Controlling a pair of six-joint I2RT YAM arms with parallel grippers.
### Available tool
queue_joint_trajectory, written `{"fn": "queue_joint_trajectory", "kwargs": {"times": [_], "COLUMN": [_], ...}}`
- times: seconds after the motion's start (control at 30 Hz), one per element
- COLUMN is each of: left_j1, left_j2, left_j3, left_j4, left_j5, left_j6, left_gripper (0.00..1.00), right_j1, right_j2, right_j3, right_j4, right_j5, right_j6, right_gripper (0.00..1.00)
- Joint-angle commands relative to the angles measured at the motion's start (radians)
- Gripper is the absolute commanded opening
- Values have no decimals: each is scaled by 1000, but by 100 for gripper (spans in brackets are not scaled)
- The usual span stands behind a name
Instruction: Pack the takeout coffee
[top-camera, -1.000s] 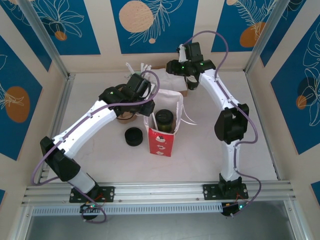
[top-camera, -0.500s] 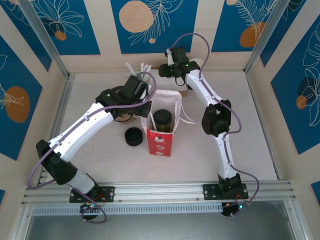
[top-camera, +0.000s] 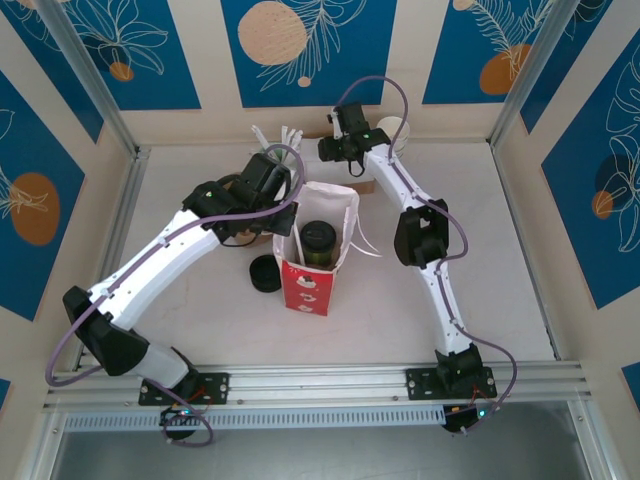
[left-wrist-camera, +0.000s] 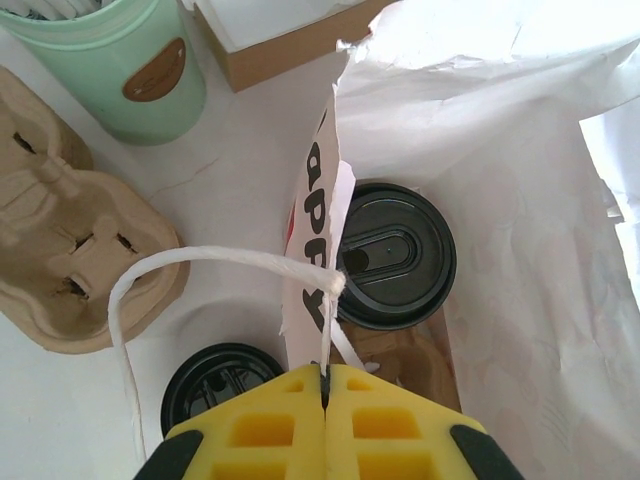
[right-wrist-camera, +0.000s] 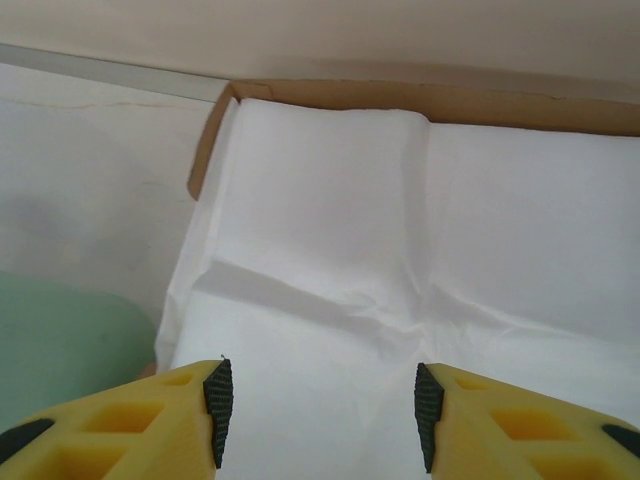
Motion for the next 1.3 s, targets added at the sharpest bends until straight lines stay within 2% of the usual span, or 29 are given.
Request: {"fn": "queue_joint_trajectory", "kwargs": {"times": [0.0,0.5,0.7,1.0,1.1,1.27], "left_j1": [-9,-9,-9,-9,-9,-10], "left_j2": [-32,-38,-47,-67,-67,-70], "left_j3": [2,-7,-5,-20,-26,-27], "left_j4": [-20,-44,-48,-41,-39,-37], "left_j5": [-26,-30,-33,-36,-33,-33], "left_j6": [-26,-58,-57,-55,-55,-56], "left_gripper": [4,5,5,4,4,4], "right_j1": [1,2,-3,-7,-9,-11], "right_j2": [28,117,156,192,195,194], "right_j3": [36,70,90,98,98,102], "right_j4": [15,42,57,78,78,67], "right_j5": [60,111,142,162,162,160], "right_j6": [-34,-76,-85,-102,-99,-91], "right_gripper": [54,60,67,67,64,50]}}
